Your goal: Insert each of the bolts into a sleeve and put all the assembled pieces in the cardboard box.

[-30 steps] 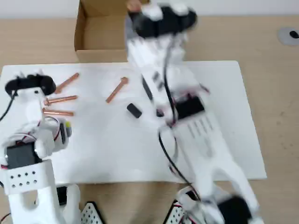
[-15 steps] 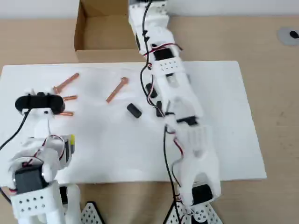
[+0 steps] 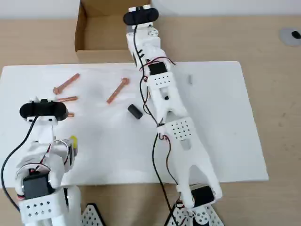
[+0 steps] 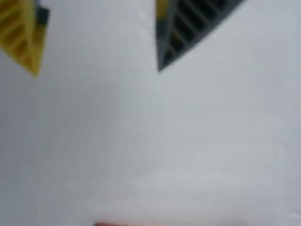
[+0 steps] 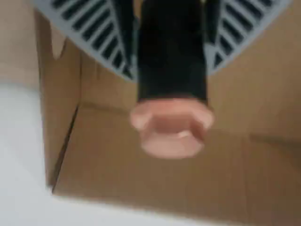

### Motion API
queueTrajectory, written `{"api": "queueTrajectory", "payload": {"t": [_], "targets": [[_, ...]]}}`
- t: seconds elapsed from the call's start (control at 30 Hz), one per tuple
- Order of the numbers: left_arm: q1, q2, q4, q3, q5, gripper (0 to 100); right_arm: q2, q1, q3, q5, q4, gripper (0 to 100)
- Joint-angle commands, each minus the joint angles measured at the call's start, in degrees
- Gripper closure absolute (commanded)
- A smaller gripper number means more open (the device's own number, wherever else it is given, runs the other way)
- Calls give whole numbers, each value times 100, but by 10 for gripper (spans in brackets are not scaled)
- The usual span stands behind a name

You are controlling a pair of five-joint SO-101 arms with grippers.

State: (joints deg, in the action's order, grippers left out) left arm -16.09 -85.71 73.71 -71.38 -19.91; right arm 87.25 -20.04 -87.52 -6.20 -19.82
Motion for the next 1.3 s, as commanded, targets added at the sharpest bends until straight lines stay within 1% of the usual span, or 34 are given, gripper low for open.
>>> {"api": "queueTrajectory", "payload": {"t": [0.0, 0.1, 0.23, 0.47, 0.53, 0.6, 0.67, 0.77, 0.83, 0.93, 1.07, 1.13, 1.27], "targets": [[-70, -48, -123, 44, 554, 822, -57, -136, -778, 132, -176, 843], [-105, -40, -193, 255, 1160, 822, -127, -136, -804, 123, -492, 746], [-387, -31, -273, 545, 1705, 819, -286, -163, -796, 105, -914, 673], [-536, 84, -273, 642, 1802, 817, -549, -163, -804, 105, -1371, 665], [-536, 453, -360, 905, 2057, 817, -655, -163, -804, 105, -1521, 665], [-598, 1147, -607, 1327, 2497, 817, -804, -163, -804, 105, -1705, 665], [-914, 2132, -1029, 1802, 3218, 817, -1015, -163, -804, 79, -2048, 665], [-1284, 4154, -1345, 2796, 3991, 818, -1393, -163, -804, -281, -2760, 665], [-1407, 5569, -1310, 3622, 4774, 821, -1666, -145, -804, -519, -3288, 665], [-1433, 7266, -765, 4967, 5662, 822, -1991, -136, -804, -818, -3930, 665], [-1125, 8848, 220, 6409, 6541, 822, -2246, -145, -804, -862, -4334, 665], [-1037, 9358, 431, 6857, 6796, 822, -2308, -154, -804, -862, -4431, 665], [-1002, 9921, 431, 7182, 7165, 822, -2325, -163, -804, -862, -4484, 665]]}}
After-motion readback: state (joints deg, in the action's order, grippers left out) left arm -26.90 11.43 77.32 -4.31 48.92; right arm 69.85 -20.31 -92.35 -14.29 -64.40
